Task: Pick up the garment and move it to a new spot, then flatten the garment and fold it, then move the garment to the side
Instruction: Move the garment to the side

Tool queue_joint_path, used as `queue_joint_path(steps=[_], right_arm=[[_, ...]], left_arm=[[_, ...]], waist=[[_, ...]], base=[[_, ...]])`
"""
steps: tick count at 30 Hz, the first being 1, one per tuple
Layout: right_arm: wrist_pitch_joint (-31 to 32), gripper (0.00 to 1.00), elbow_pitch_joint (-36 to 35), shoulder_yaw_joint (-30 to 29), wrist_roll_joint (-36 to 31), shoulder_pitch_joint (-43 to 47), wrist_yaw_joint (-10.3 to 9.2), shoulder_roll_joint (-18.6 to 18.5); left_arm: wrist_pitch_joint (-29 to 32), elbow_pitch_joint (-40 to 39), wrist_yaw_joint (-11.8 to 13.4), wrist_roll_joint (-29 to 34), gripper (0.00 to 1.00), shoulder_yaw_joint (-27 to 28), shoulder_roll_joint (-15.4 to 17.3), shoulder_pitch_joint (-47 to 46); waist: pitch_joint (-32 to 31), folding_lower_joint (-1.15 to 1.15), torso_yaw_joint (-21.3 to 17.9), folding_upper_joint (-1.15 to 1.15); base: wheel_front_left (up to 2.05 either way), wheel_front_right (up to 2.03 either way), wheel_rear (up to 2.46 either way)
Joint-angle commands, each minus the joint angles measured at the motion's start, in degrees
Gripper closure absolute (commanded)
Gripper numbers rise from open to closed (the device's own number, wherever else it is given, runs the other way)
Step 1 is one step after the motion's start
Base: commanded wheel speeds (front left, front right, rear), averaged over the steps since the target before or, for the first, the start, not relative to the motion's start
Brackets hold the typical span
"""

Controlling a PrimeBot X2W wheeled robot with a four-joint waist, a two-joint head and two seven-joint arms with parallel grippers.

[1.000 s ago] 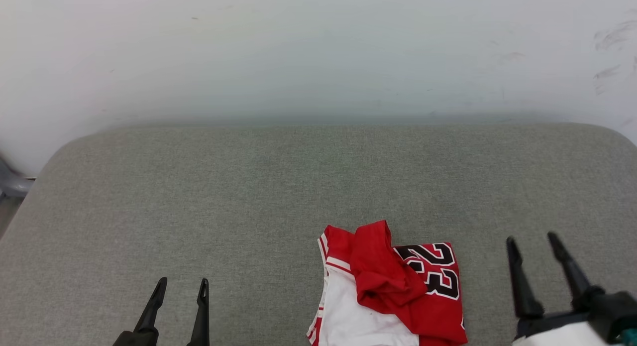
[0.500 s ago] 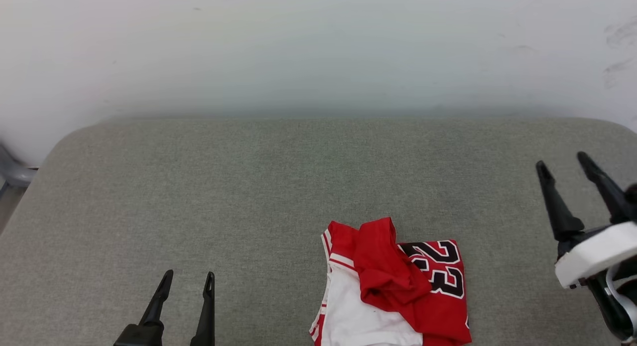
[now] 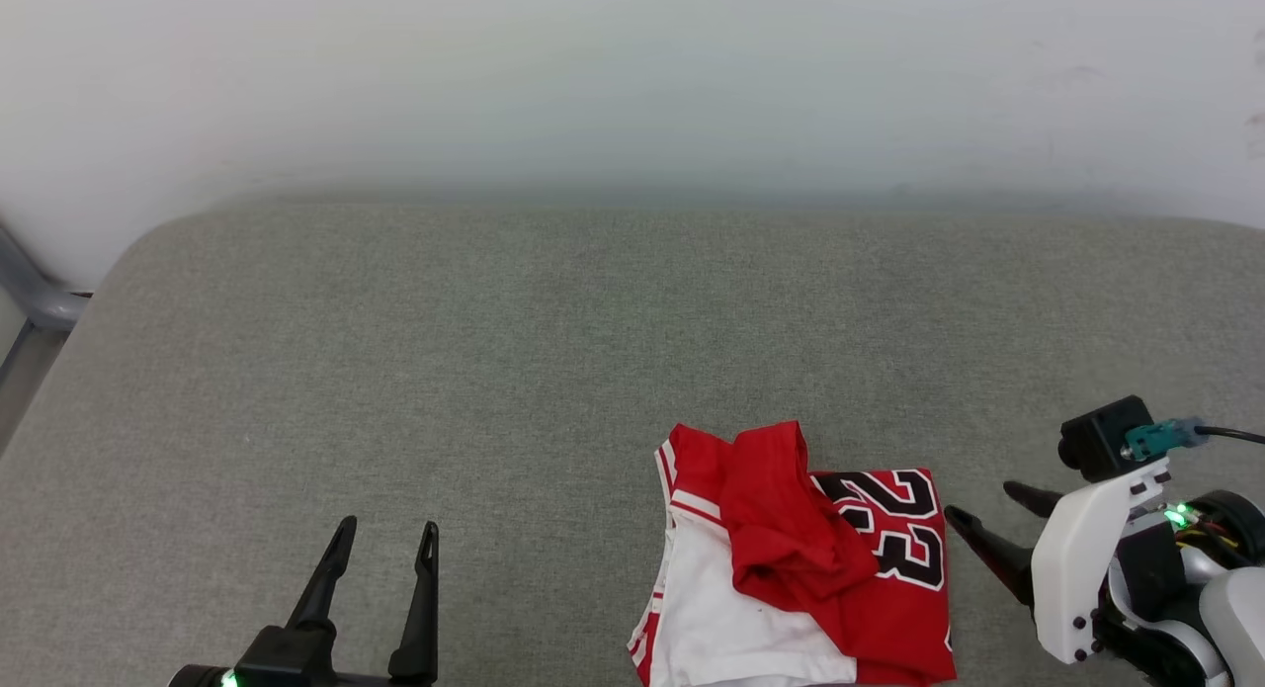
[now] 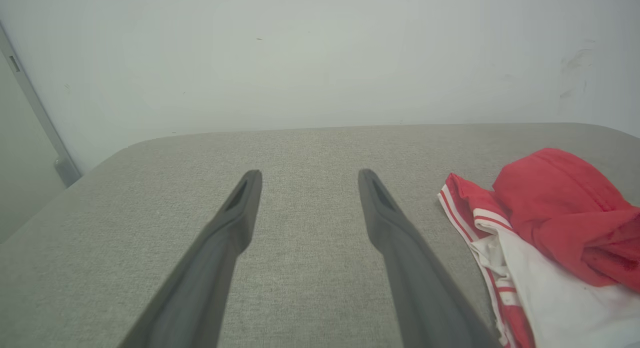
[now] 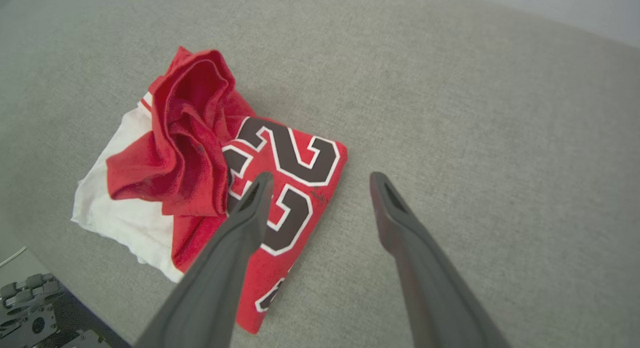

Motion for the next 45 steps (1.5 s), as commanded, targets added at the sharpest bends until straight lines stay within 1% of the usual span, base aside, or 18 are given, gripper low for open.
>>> queue_joint_path(steps=[1, 4, 8, 13, 16, 19, 21, 25, 26, 27, 28, 34, 37, 40, 45], right_arm=[[2.6, 0.00, 1.2, 1.0, 1.5, 0.3, -0.05, -0.4], [5.5, 0.00, 3.3, 2.3, 3.3, -0.6, -0.05, 0.5], [7.2, 0.00, 7.0, 3.8, 4.1, -2.2, -0.05, 1.7], [6.3, 0.00, 13.5, 5.4, 3.6, -4.1, -0.05, 4.2], [5.7, 0.00, 16.6, 7.1, 5.1, -4.0, -0.05, 6.1], [5.3, 0.00, 18.8, 10.5, 5.6, -3.2, -0.03, 6.8], [5.2, 0.00, 19.4, 11.5, 5.8, -3.0, -0.03, 7.0], [1.9, 0.00, 20.7, 13.7, 6.2, -3.8, 0.04, 7.3], [0.5, 0.27, 20.9, 13.7, 6.0, -4.3, 0.04, 7.0], [-0.8, 0.93, 21.1, 13.8, 5.8, -5.0, 0.02, 6.7], [-1.8, 1.00, 21.2, 14.2, 5.6, -5.7, -0.05, 6.2], [-9.6, 1.00, 19.9, 14.7, 4.7, -9.9, -0.08, 2.6], [-11.9, 1.00, 18.2, 15.2, 4.6, -11.0, -0.07, 1.1], [-12.6, 1.00, 15.7, 16.1, 3.7, -12.4, -0.07, -1.4], [-11.1, 1.00, 10.5, 16.6, 4.2, -13.3, -0.07, -5.2]], left_arm=[[-0.1, 0.0, -0.3, -0.3, 0.00, -0.3, -0.1, -1.1], [-0.1, -0.1, -0.3, -0.3, 0.00, -0.4, -0.1, -1.9], [-0.1, -0.2, -0.5, -0.2, 0.00, -0.6, -0.1, -2.8], [-0.1, 0.0, -0.8, -0.1, 0.00, -1.1, -0.1, -4.4], [-0.1, 0.2, -0.9, -0.1, 0.00, -1.3, 0.0, -5.2], [-0.1, 0.2, -1.1, -0.1, 0.00, -1.1, 0.0, -5.6], [-0.1, 0.3, -1.1, -0.1, 0.00, -1.0, 0.0, -5.6], [-0.1, 0.4, -1.3, -0.2, 0.00, -0.9, 0.0, -5.8], [-0.1, 0.4, -1.3, -0.2, 0.00, -0.9, 0.0, -5.8], [-0.1, 0.5, -1.3, -0.2, 0.00, -0.9, 0.0, -5.9], [-0.1, 0.6, -1.3, -0.2, 0.00, -1.0, 0.0, -5.9], [-0.1, 1.1, -1.2, -0.5, 0.00, -0.9, 0.0, -4.4], [-0.1, 1.0, -1.1, -0.7, 0.00, -0.9, 0.0, -3.9], [-0.1, 0.7, -0.9, -0.9, 0.00, -0.8, -0.1, -3.2], [-0.1, -0.2, -0.7, -1.0, 0.00, -0.9, -0.1, -3.0]], waist=[[0.8, 0.00, 0.4, 0.00], [1.9, 0.00, 0.8, 0.00], [3.5, 0.00, 1.2, 0.00], [5.4, 0.00, 2.1, 0.00], [6.2, 0.00, 2.6, 0.00], [6.5, 0.00, 2.8, 0.00], [6.6, 0.00, 2.9, 0.00], [6.7, 0.00, 2.8, 0.00], [6.7, 0.00, 2.8, 0.00], [6.7, 0.00, 2.8, 0.00], [6.5, 0.00, 2.7, 0.00], [4.7, 0.00, 1.6, 0.00], [3.9, 0.00, 0.4, 0.00], [3.4, 0.00, -1.3, 0.00], [3.3, 0.00, -5.1, 0.00]], base=[[0.00, 0.00, 0.00], [0.00, 0.00, 0.00], [0.00, 0.00, 0.00], [0.00, 0.00, 0.00], [0.00, 0.00, 0.00], [0.00, 0.00, 0.00], [0.00, 0.00, 0.00], [0.00, 0.00, 0.00], [0.00, 0.00, 0.00], [0.00, 0.00, 0.00], [0.00, 0.00, 0.00], [0.00, 0.00, 0.00], [0.00, 0.00, 0.00], [0.00, 0.00, 0.00], [0.00, 0.00, 0.00]])
